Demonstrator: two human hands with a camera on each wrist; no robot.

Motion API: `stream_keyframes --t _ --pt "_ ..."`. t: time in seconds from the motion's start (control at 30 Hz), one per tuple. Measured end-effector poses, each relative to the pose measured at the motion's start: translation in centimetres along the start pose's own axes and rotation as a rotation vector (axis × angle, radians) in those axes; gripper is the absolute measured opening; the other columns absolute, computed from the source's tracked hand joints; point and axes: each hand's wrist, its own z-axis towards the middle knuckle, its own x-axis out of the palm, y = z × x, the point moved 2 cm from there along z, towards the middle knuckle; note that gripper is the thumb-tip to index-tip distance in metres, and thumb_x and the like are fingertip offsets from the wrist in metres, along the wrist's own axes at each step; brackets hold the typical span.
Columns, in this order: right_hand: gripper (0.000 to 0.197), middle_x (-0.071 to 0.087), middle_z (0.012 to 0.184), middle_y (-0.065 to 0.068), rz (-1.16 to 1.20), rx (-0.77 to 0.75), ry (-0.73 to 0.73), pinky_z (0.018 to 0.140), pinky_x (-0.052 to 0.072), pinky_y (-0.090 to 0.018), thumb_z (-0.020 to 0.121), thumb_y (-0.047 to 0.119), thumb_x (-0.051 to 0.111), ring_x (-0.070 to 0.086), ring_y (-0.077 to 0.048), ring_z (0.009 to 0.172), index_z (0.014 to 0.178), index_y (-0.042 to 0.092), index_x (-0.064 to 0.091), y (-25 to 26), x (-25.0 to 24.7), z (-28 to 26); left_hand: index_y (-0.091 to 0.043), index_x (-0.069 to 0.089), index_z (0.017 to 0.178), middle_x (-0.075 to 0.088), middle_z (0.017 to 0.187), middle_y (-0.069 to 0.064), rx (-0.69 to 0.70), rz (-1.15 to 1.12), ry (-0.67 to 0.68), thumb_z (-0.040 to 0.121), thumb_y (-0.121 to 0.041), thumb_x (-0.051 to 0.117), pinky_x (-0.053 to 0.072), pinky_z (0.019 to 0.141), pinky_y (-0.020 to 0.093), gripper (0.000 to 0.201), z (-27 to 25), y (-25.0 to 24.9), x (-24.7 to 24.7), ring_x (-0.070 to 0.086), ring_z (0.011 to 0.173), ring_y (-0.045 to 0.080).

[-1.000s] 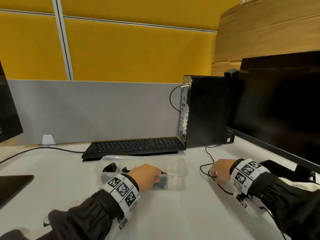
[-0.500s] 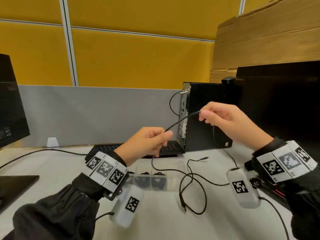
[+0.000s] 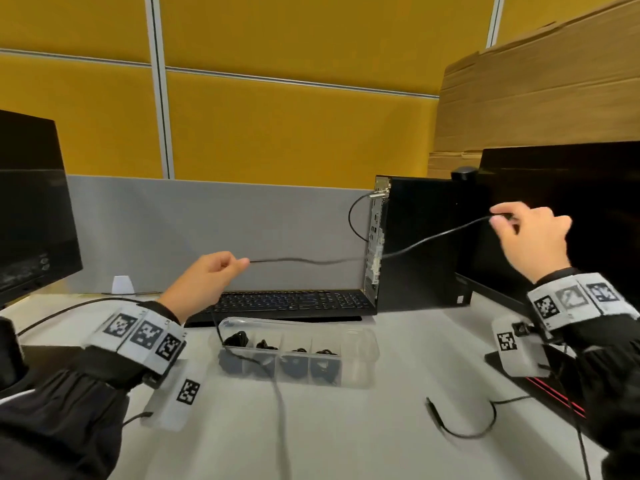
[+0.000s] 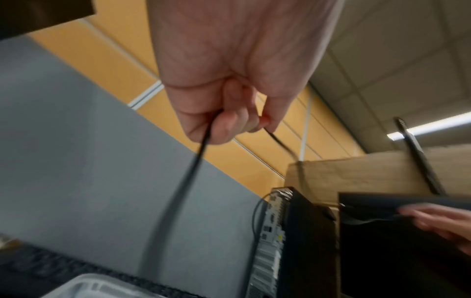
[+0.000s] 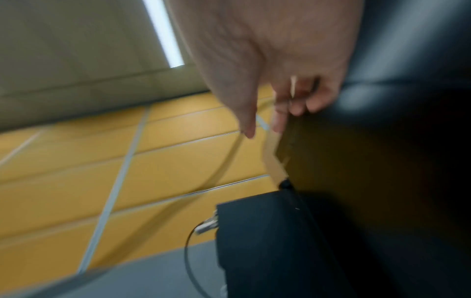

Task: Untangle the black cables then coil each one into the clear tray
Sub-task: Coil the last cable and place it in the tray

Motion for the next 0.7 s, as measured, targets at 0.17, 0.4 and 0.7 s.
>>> stream_keyframes --t 0.17,0.4,0.7 --pt "0.065 0.034 0.143 -0.001 0.047 -0.436 0.334 0.096 0.032 -0.044 0.092 0.053 0.038 0.025 -0.024 0.13 0.148 0.028 0.017 12.0 1.8 -7.7 -0.01 0.049 0.074 0.042 0.063 0.0 0.214 0.086 0.02 0.096 -0.031 0.048 0.032 0.06 0.028 0.03 -0.5 -4.5 3.1 0.038 0.059 0.012" --pt "0.033 0.047 0.06 0.007 0.641 -0.577 0.519 0.056 0.033 -0.018 0.1 0.029 0.036 0.045 -0.003 0.054 0.079 0.015 0.057 18.8 3.3 -10.6 -0.006 0.059 0.077 0.053 0.06 -0.001 0.458 -0.04 -0.034 0.096 -0.029 0.049 0.032 0.056 0.022 0.032 -0.8 -8.9 3.2 0.038 0.054 0.007" --pt "0.029 0.058 0.094 -0.007 0.183 -0.043 0.115 0.067 0.039 -0.032 0.1 0.022 0.034 0.053 -0.025 0.088 0.11 0.012 0.059 10.0 4.4 -4.7 -0.014 0.056 0.073 0.036 0.043 -0.013 0.377 -0.026 -0.197 0.095 -0.03 0.048 0.023 0.044 0.014 0.029 0.8 -4.5 -1.0 0.029 0.042 0.004"
